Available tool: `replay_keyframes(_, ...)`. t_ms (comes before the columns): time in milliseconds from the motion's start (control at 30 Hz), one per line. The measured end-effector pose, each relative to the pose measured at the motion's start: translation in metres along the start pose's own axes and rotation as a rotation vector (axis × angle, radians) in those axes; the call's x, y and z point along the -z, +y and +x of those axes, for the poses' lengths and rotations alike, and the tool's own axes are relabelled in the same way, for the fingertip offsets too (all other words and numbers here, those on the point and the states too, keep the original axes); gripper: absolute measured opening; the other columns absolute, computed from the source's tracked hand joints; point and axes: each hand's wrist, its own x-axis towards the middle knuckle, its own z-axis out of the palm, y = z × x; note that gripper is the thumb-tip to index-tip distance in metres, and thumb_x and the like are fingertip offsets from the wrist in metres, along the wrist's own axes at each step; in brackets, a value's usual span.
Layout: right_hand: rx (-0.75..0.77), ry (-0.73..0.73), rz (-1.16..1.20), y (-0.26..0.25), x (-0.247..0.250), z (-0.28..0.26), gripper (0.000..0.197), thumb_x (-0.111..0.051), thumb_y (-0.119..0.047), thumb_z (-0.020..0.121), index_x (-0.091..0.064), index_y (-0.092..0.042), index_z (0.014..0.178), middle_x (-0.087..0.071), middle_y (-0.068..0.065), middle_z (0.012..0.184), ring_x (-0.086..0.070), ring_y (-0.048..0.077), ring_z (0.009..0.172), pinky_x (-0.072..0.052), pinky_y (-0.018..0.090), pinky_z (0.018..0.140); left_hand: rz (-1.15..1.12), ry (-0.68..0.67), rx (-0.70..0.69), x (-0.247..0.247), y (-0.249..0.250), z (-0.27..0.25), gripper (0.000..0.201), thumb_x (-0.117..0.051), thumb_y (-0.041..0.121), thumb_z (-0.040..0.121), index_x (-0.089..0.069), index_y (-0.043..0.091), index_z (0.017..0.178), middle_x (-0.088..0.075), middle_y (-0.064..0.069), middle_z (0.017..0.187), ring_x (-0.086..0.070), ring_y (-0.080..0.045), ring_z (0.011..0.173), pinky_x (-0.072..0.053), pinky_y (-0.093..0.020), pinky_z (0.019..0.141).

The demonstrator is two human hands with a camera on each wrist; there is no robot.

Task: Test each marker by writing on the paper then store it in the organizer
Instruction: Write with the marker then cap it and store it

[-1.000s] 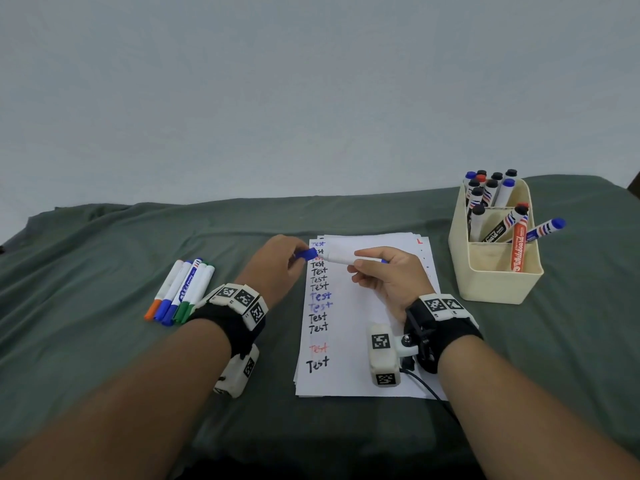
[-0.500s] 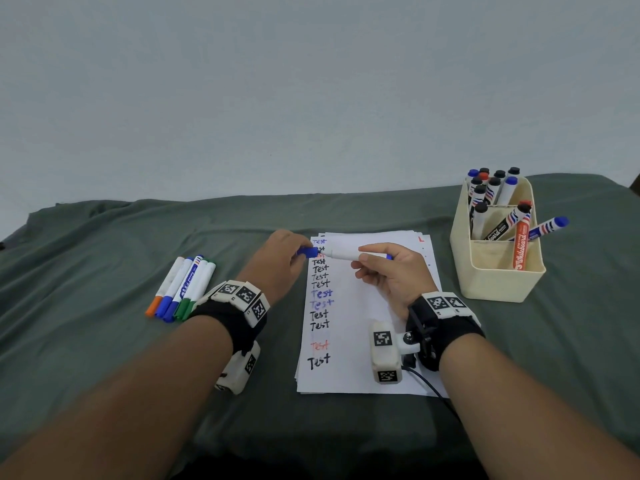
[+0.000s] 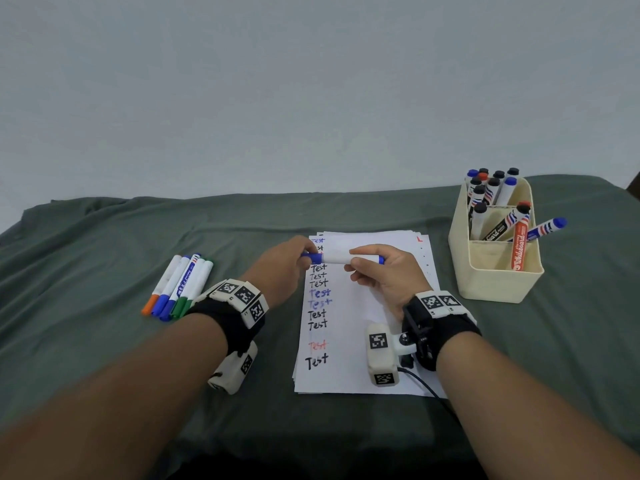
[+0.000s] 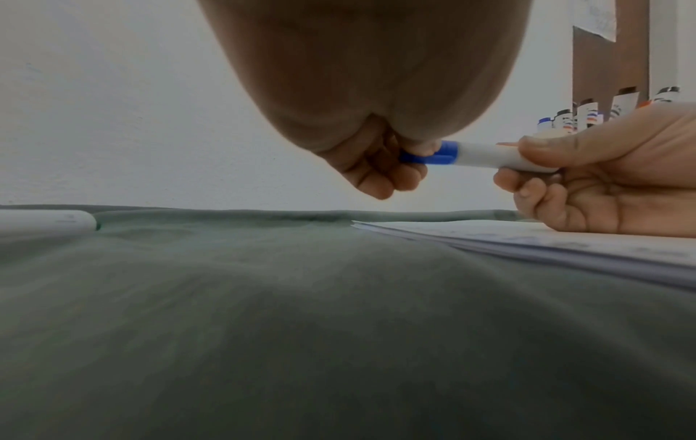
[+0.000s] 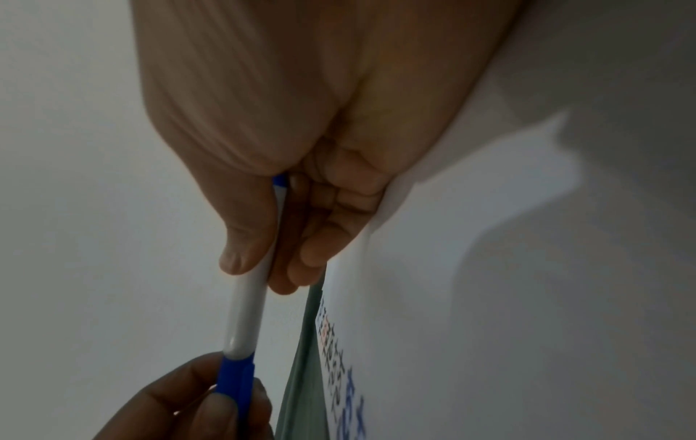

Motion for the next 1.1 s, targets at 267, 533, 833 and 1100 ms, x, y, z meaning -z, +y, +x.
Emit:
replay_keyframes(267,0.028,0.027,-0.23,-0.007,-0.004,-0.002,0.015,-0.074,-0.014,0.089,-0.077,-0.025,0.098,-0.078,0.001,0.083,-0.063,0.009,0.063,-0.052,0.023,0.066,0.049,-0.034,-0.017,-0.004,-0.003,0.0,0.012,-0.049,0.022,0.099,-0.046,0.033,0.1,-0.055,0.011,0.082,-0.05,-0.007,0.071,-0.036,-0.024,0.06)
replay_keyframes(533,0.02,0.018,-0.531,-0.01,-0.011,-0.002,0.028,-0.08,-0.03,0.085,-0.074,-0.036,0.111,-0.067,-0.015,0.095,-0.061,0.004,0.083,-0.043,0.017,0.074,0.17,-0.003,-0.058,0.005,0.001,-0.004,0.016,-0.054,0.04,0.095,-0.063,0.031,0.106,-0.06,0.008,0.09,-0.054,-0.012,0.082,-0.04,-0.028,0.07)
replay_keyframes(833,-0.056,-0.044,-0.775,-0.023,-0.025,-0.005,0.038,-0.075,-0.031,0.089,-0.068,-0.021,0.126,-0.056,-0.003,0.1,-0.055,0.01,0.088,-0.039,0.023,0.082,0.474,0.131,0.333,0.043,-0.052,-0.038,0.032,-0.047,0.033,0.095,-0.05,0.017,0.067,-0.054,-0.003,0.073,-0.061,-0.028,0.081,-0.039,-0.033,0.074)
replay_keyframes(1100,-0.005,-0.168,-1.147,-0.043,-0.049,-0.014,0.038,-0.073,-0.038,0.09,-0.065,-0.025,0.125,-0.056,0.002,0.123,-0.052,0.011,0.1,-0.04,0.024,0.09,0.521,0.292,0.278,0.052,-0.081,-0.08,0.024,-0.068,0.001,0.071,-0.071,0.021,0.083,-0.063,-0.008,0.073,-0.063,-0.028,0.075,-0.028,-0.025,0.065)
